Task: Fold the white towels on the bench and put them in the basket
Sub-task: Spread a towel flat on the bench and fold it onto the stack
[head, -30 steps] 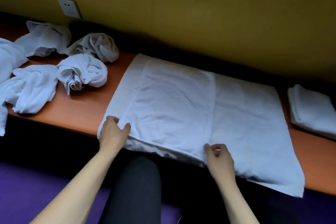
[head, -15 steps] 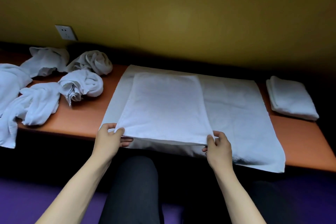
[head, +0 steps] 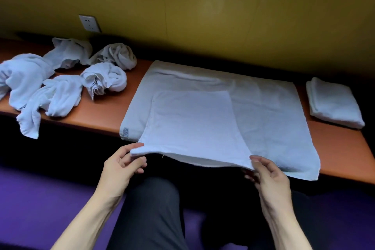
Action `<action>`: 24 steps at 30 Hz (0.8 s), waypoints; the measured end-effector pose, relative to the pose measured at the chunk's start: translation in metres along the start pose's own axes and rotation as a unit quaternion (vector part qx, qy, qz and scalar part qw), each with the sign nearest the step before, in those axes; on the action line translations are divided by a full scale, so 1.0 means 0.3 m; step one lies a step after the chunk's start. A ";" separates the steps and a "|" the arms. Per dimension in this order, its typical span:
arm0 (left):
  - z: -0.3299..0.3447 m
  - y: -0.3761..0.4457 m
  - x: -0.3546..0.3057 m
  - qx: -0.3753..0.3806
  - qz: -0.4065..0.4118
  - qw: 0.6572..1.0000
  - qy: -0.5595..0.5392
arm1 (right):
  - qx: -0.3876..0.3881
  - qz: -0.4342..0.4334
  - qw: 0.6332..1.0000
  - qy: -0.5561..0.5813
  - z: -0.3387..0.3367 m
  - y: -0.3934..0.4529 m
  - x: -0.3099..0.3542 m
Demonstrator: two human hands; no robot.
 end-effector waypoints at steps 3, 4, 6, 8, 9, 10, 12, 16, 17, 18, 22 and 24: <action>-0.009 0.023 0.007 -0.009 0.028 0.998 0.053 | 0.081 0.007 0.996 0.042 0.038 0.025 -0.001; -0.019 0.041 0.005 -0.029 0.042 0.996 0.074 | 0.099 0.006 0.995 0.024 0.048 0.041 -0.007; -0.028 0.080 0.005 -0.048 0.064 0.991 0.107 | 0.086 -0.009 0.995 -0.059 0.055 0.084 -0.011; -0.026 0.123 0.002 -0.055 0.086 0.984 0.144 | 0.041 -0.032 0.991 -0.126 0.051 0.145 -0.015; -0.027 0.148 -0.002 -0.067 0.098 0.978 0.169 | 0.022 -0.043 0.989 -0.140 0.053 0.175 -0.011; -0.028 0.172 -0.011 -0.084 0.110 0.971 0.194 | 0.003 -0.058 0.986 -0.155 0.056 0.203 -0.002; -0.013 0.225 -0.043 -0.113 0.139 0.955 0.237 | -0.035 -0.095 0.976 -0.193 0.065 0.260 0.035; 0.051 0.375 -0.068 -0.089 0.167 0.950 0.248 | -0.058 -0.177 0.953 -0.237 0.145 0.383 0.150; 0.066 0.418 -0.070 -0.081 0.171 0.949 0.252 | -0.053 -0.190 0.953 -0.231 0.174 0.421 0.172; 0.079 0.462 -0.075 -0.082 0.176 0.947 0.257 | -0.050 -0.196 0.954 -0.223 0.203 0.461 0.190; 0.148 0.618 -0.113 -0.115 0.195 0.938 0.262 | -0.063 -0.192 0.953 -0.225 0.299 0.641 0.217; 0.181 0.691 -0.121 -0.119 0.189 0.936 0.273 | -0.071 -0.187 0.952 -0.233 0.336 0.720 0.226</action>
Point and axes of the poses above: each hand's wrist, its own y-axis towards the middle knuckle, its own z-axis out of the palm, x = y × z, the point moved 8 cm from there along y, towards the middle knuckle, and after that the axes turned 11 degrees about -y, right-handed, at the moved point
